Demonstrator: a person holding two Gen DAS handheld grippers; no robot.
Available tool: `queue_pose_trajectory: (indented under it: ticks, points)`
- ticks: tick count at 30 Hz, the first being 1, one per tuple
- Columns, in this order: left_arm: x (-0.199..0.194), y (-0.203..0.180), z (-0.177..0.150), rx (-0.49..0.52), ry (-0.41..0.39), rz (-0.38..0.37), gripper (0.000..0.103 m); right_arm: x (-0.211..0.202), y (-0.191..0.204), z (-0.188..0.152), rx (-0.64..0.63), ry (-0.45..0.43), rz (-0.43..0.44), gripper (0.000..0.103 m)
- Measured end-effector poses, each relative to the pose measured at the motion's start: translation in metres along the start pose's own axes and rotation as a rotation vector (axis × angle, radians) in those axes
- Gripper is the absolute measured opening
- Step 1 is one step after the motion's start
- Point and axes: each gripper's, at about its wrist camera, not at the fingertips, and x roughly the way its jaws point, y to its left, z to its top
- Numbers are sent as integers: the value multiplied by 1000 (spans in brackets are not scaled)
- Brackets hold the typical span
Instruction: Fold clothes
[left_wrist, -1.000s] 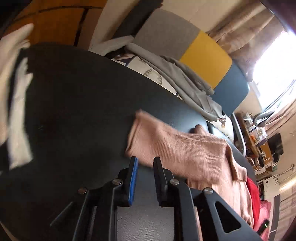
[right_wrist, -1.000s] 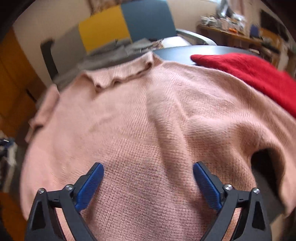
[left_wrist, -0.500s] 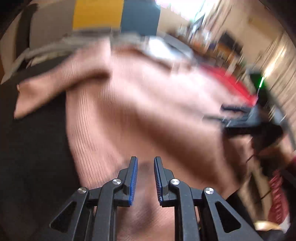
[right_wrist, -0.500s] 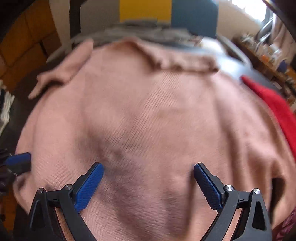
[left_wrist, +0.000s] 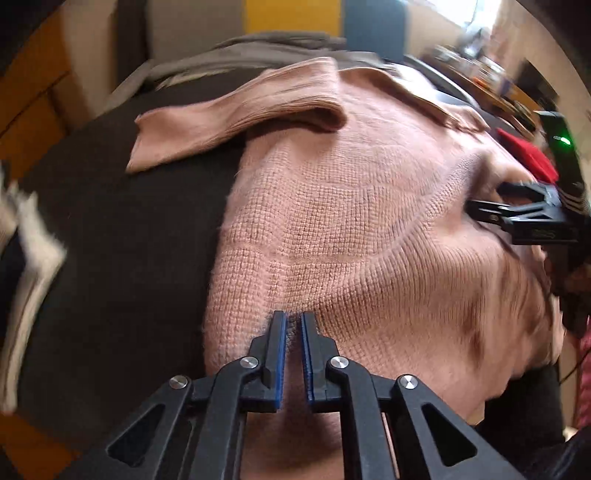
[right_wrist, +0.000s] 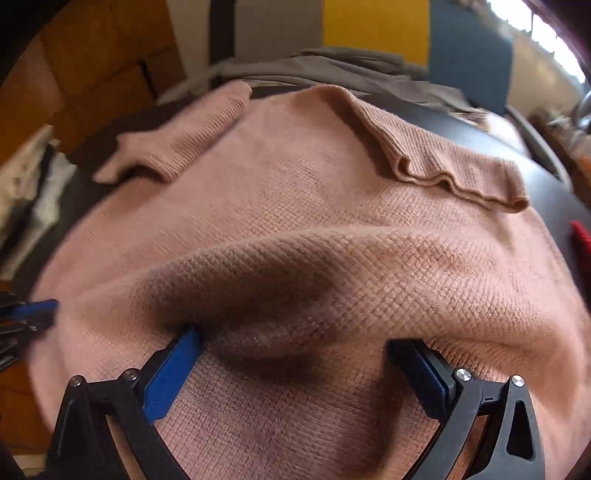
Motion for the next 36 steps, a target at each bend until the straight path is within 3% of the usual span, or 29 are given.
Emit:
queue_pose_trajectory:
  ticks: [5,6,7,8,9,11,13,16,21,22,23,25,29,31,36]
  points:
    - [-31,6,4,-27,-50,7,9,-27,-31,10,110,-77,169,101]
    - [-33,0,10,-22,-69,-10,13,-33,-37,12,132,-92,203,95]
    - [-36,-8,19,-9,-96,-36,15,-38,-43,13,153,-108,237,79]
    - [-38,-15,28,6,-125,-63,16,-43,-49,15,175,-123,271,70]
    - [-37,-23,38,19,-145,-91,16,-49,-55,17,197,-138,305,68]
    - [-28,-41,61,44,-172,-144,16,-60,-94,27,323,-216,281,58]
    - [-13,-62,89,77,-192,-183,16,-59,-130,32,439,-255,238,57]
    - [6,-84,124,152,-238,-199,16,-38,-174,44,573,-240,204,57]
    - [45,-100,178,171,-220,-210,16,0,-207,77,611,-143,254,57]
    - [52,-97,184,154,-205,-217,16,7,-208,83,607,-121,264,45]
    - [60,-92,189,134,-189,-225,16,11,-204,89,578,-104,275,10]
    - [76,-84,198,93,-156,-242,16,17,-192,103,504,-76,299,7]
    - [100,-82,205,95,-131,-234,16,9,-181,129,419,-129,355,7]
    - [105,-83,211,104,-140,-229,16,9,-189,143,454,-164,369,7]
    - [106,-82,239,115,-199,-231,16,35,-220,165,601,-142,360,7]
